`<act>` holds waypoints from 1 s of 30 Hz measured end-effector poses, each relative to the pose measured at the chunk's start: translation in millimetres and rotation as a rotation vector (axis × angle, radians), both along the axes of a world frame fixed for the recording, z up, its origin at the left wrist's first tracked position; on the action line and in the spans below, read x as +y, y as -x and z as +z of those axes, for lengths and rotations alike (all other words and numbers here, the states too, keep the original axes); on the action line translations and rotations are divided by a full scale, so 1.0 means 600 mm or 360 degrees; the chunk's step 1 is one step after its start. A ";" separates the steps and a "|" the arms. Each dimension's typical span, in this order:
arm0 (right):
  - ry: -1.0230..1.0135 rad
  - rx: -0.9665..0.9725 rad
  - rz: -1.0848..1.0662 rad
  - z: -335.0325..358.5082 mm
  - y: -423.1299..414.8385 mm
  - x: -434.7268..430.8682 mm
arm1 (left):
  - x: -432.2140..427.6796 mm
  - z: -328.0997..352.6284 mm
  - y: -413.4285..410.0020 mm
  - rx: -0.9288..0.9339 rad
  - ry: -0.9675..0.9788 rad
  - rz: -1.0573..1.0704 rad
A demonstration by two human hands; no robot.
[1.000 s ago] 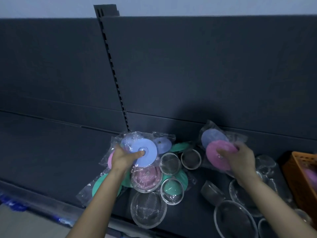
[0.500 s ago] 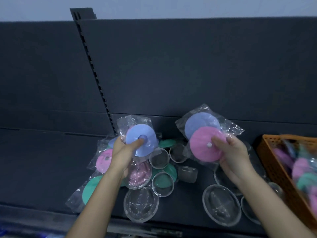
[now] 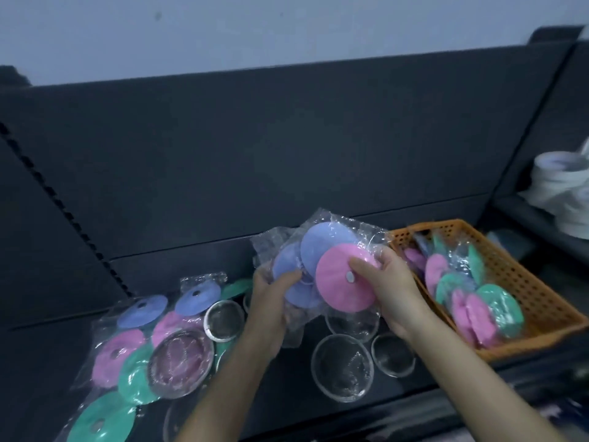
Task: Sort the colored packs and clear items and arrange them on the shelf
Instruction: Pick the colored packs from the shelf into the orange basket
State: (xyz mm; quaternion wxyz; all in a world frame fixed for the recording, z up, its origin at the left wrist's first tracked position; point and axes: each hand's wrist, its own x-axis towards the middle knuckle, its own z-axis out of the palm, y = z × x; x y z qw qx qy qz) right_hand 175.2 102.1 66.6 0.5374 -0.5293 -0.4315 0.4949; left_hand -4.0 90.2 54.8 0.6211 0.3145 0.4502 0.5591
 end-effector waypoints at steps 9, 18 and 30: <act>-0.0138 -0.0560 -0.0440 0.006 -0.131 -0.015 | 0.029 0.028 -0.165 0.0111 -0.0172 -0.0189; -0.0218 -0.1005 -0.0671 -0.019 -0.285 -0.021 | 0.042 0.012 -0.348 0.0265 -0.0086 -0.0340; 0.0004 -0.1148 -0.0607 -0.071 -0.399 -0.009 | 0.079 -0.031 -0.474 0.0893 -0.0112 -0.0467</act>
